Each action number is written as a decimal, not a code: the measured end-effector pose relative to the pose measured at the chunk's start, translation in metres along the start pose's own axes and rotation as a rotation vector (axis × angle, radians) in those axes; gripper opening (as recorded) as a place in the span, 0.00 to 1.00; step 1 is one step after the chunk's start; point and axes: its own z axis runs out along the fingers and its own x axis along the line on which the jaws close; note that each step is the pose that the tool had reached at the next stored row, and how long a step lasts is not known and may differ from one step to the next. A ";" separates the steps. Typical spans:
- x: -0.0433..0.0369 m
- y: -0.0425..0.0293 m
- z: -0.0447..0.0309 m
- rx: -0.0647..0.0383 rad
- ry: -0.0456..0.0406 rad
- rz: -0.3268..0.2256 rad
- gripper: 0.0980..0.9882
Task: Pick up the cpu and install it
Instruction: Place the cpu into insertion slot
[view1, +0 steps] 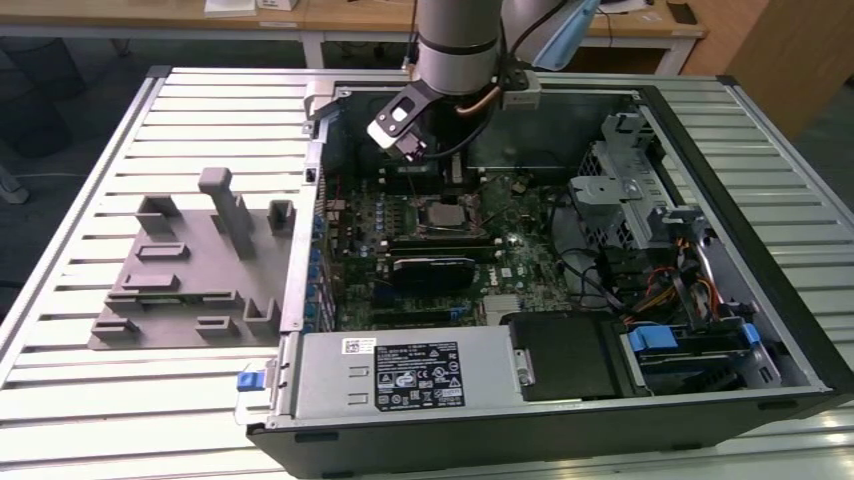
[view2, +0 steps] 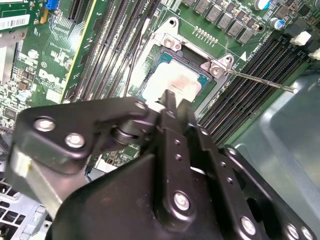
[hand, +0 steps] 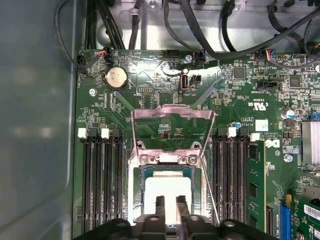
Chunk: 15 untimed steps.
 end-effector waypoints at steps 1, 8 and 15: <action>0.0000 0.0000 -0.0002 0.000 0.0000 0.000 0.15; 0.0000 0.0006 -0.0012 0.000 -0.0001 0.000 0.01; -0.0001 0.0062 -0.0067 0.001 -0.0001 0.000 0.01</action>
